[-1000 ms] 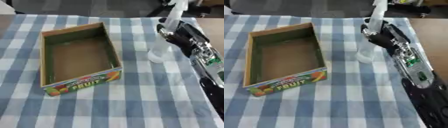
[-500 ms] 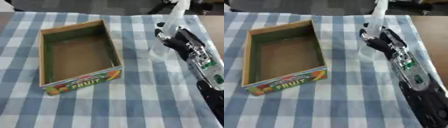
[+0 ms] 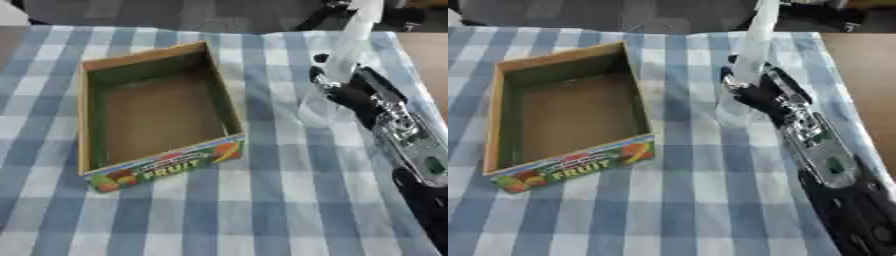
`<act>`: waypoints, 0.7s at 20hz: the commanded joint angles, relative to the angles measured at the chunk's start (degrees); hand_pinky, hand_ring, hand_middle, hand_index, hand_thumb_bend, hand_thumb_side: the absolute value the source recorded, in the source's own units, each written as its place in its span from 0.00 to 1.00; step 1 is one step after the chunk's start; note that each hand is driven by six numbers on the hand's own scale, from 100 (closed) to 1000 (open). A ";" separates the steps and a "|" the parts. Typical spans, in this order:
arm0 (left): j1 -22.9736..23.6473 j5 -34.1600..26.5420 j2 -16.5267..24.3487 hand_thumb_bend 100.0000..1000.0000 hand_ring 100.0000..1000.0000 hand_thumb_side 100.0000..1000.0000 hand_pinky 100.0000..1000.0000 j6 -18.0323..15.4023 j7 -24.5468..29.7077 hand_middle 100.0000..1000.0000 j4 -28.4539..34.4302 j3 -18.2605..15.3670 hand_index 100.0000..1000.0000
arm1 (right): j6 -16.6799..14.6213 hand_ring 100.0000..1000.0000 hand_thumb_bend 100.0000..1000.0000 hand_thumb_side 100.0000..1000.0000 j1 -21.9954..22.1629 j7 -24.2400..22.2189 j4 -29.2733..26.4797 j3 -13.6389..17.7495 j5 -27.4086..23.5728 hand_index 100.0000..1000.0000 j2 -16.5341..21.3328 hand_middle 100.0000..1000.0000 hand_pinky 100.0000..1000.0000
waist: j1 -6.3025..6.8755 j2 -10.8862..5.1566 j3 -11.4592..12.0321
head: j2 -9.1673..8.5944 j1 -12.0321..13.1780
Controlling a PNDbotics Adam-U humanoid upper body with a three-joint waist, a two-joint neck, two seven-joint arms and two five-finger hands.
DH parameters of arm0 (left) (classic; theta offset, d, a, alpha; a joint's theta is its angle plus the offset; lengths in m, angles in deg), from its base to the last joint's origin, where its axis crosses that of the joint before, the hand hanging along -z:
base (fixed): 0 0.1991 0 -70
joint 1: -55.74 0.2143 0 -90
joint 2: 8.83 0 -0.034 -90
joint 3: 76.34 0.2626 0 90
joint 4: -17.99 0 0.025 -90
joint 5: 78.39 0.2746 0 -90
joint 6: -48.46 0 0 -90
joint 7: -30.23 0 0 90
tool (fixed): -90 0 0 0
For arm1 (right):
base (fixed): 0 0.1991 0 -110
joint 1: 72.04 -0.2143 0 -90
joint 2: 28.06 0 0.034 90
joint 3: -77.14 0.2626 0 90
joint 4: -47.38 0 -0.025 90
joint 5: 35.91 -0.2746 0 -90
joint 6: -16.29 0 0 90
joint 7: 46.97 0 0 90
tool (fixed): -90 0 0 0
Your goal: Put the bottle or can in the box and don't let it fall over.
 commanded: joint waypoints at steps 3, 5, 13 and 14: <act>-0.37 -0.15 0.70 0.66 0.44 0.35 1.00 -0.13 0.25 0.54 1.17 -0.19 0.74 | -1.09 0.97 0.02 0.31 -0.09 -0.69 1.65 -0.42 1.07 0.84 0.20 1.00 0.84 | 0.18 -0.98 0.02 | -0.94 0.12; -0.36 -0.16 0.66 0.66 0.44 0.35 1.00 -0.13 0.29 0.54 1.18 -0.18 0.74 | -1.29 0.97 0.02 0.31 -0.02 -0.91 2.24 -0.55 1.24 0.84 0.06 1.00 0.84 | 0.18 -0.97 0.09 | -0.97 0.13; -0.36 -0.22 0.65 0.66 0.44 0.35 1.00 -0.12 0.30 0.54 1.12 -0.21 0.74 | -1.93 0.97 0.00 0.30 0.19 -1.13 3.45 -0.81 0.94 0.79 -0.48 0.99 0.84 | 0.17 -1.04 0.08 | -0.94 0.14; -0.37 -0.22 0.66 0.66 0.44 0.35 1.00 -0.12 0.32 0.54 1.12 -0.21 0.74 | -2.10 0.97 0.00 0.28 0.20 -1.09 3.28 -0.83 0.66 0.74 -0.50 0.99 0.84 | 0.17 -1.06 0.07 | -0.88 0.17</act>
